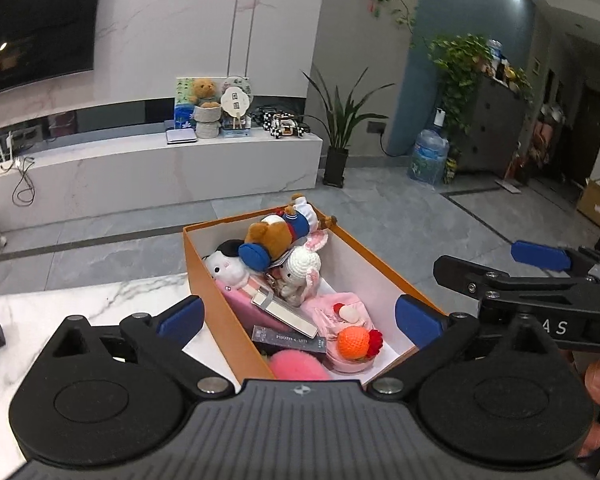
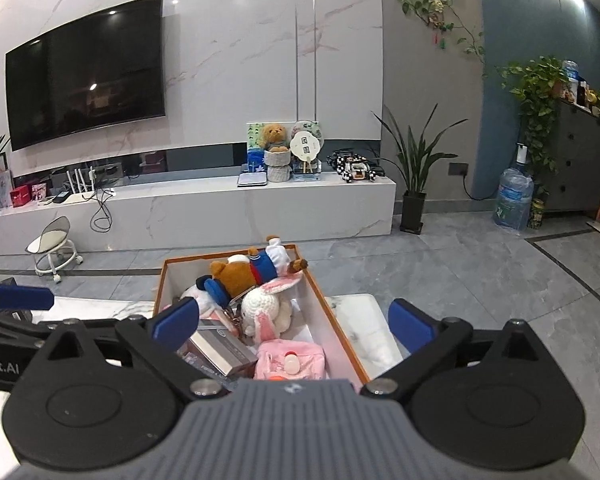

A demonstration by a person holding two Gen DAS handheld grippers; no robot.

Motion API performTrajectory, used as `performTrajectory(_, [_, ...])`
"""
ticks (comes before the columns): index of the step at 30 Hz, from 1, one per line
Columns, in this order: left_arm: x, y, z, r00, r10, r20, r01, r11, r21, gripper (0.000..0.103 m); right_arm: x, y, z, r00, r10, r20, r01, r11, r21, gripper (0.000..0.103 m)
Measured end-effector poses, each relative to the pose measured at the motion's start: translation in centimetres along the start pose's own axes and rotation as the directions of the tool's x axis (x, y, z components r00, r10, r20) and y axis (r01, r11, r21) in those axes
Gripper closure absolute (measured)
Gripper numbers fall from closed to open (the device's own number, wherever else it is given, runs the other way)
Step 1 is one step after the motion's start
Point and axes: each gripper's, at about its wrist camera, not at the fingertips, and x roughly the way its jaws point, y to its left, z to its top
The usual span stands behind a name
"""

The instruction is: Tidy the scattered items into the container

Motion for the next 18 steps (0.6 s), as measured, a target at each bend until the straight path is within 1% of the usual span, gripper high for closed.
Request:
performTrajectory(7, [-0.5, -0.1, -0.3, 0.999, 0.053, 0.007, -0.053, 0.999, -0.001, 0.000, 0.3, 0.4, 0.0, 1.000, -0.018, -0.013, 0.018, 1.000, -0.006, 0.001])
performTrajectory(15, [0.6, 0.7, -1.5, 0.998, 0.055, -0.028, -0.057, 0.997, -0.052, 0.000, 1.0, 1.4, -0.7, 0.996, -0.071, -0.051, 0.068, 0.996, -0.060, 0.001])
performTrajectory(18, [1.4, 1.2, -2.1, 0.996, 0.075, -0.043, -0.078, 0.994, -0.072, 0.000, 1.4, 1.7, -0.9, 0.994, -0.090, -0.055, 0.086, 0.993, -0.081, 0.001])
